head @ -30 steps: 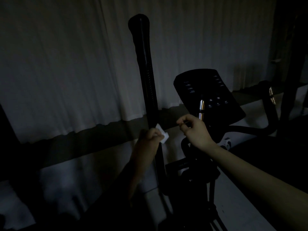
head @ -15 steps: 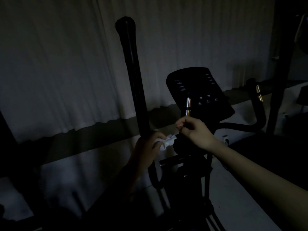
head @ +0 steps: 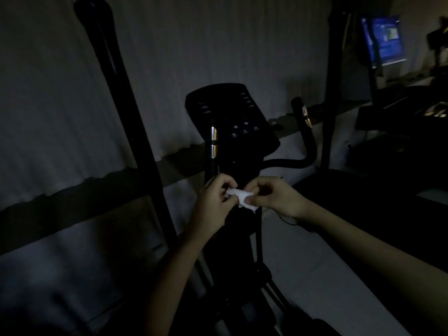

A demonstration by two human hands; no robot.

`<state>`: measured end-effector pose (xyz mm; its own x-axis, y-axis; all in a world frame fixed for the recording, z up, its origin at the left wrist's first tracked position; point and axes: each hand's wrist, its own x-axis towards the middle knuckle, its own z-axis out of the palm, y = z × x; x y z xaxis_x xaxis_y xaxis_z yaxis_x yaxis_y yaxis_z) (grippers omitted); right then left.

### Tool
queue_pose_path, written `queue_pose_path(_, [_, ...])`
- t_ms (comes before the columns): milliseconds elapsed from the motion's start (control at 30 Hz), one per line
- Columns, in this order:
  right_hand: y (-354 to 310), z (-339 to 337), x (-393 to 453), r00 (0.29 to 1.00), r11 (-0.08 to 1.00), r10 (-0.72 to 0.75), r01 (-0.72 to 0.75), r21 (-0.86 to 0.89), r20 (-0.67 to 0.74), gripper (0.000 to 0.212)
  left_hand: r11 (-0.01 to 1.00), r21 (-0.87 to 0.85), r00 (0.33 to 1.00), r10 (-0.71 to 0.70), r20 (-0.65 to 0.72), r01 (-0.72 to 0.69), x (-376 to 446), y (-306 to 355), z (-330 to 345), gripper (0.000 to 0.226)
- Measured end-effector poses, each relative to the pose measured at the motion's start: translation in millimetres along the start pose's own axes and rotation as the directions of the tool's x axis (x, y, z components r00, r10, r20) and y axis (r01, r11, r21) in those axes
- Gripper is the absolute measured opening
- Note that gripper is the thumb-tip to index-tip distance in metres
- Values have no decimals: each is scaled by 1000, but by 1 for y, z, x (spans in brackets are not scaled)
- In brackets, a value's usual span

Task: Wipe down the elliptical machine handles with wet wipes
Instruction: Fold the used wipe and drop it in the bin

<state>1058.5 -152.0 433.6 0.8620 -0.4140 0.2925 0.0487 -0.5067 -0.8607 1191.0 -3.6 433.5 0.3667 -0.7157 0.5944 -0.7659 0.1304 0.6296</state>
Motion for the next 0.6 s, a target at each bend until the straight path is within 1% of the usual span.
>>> queue_pose_path(67, [2, -7, -11, 997, 996, 20, -26, -84, -71, 14, 997, -65, 997, -32, 71, 37, -1, 0, 6, 26])
queue_pose_path(167, [1, -13, -39, 979, 984, 58, -89, -155, -193, 7, 994, -97, 982, -38, 184, 57, -5, -2, 15, 39])
queue_pose_path(233, [1, -13, -62, 959, 967, 103, -158, -197, -263, 8, 992, -106, 962, -34, 270, 65, -10, -5, 22, 42])
queue_pose_path(333, [4, -11, -101, 927, 937, 154, -247, -248, -342, 22, 989, -136, 932, -8, 361, 61, -21, -2, 41, 47])
queue_pose_path(367, [7, -10, -116, 912, 927, 183, -284, -244, -367, 22, 987, -149, 920, 4, 392, 59, -25, 1, 48, 48])
queue_pose_path(433, [11, -9, -148, 881, 901, 234, -356, -249, -411, 16, 985, -167, 885, 32, 465, 52, -35, 9, 67, 50])
queue_pose_path(533, [17, -12, -198, 833, 853, 298, -452, -262, -467, 16, 981, -196, 816, 110, 567, 4, -54, 25, 100, 51])
queue_pose_path(600, [20, -15, -234, 787, 824, 341, -513, -239, -514, 16, 978, -207, 772, 160, 615, -38, -69, 38, 122, 50])
